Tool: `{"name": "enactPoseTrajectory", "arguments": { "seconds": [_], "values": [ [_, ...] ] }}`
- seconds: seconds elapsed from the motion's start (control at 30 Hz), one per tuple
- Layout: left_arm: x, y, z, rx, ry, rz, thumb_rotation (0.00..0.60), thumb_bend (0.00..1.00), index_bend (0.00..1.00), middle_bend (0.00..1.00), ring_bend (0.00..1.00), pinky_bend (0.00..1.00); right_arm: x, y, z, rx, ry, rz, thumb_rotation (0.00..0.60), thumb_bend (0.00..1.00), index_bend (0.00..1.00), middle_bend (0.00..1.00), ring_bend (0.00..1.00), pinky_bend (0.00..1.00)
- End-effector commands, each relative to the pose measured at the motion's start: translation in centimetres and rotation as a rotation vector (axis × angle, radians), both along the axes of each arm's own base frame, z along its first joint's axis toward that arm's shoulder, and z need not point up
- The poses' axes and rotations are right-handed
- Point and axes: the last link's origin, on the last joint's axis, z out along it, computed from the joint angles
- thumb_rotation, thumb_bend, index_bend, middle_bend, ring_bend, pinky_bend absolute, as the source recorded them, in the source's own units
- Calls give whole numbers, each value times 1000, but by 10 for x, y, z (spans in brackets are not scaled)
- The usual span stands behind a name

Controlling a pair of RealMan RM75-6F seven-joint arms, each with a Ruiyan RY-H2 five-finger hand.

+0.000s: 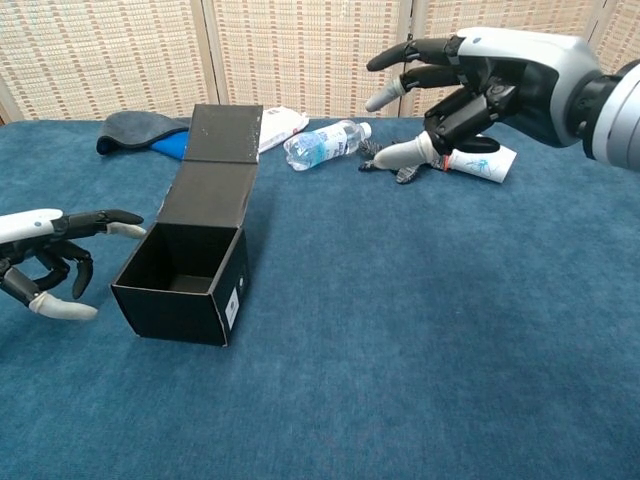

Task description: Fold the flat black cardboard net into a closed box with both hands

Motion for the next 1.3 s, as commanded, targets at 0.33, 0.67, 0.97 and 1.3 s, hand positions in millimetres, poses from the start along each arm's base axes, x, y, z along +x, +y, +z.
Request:
{"name": "enactPoseTrajectory", "arguments": {
  "seconds": [0.33, 0.67, 0.97, 1.3],
  "values": [
    [9, 7, -30, -44, -100, 29, 600, 135, 0, 0, 551, 844, -6, 1, 2, -13, 4, -11, 600, 0, 108, 230, 740, 896],
    [15, 12, -44, -64, -139, 43, 600, 135, 0, 0, 550, 849, -9, -1, 1, -20, 5, -21, 600, 0, 108, 231, 740, 896],
    [13, 13, -49, -60, -169, 65, 600, 134, 0, 1, 593, 851, -12, -3, 0, -26, -1, -31, 600, 0, 108, 231, 740, 896],
    [12, 12, -52, -68, -249, 111, 600, 134, 137, 206, 639, 857, -15, -7, -4, -26, -2, -51, 600, 0, 108, 235, 740, 896]
  ]
}}
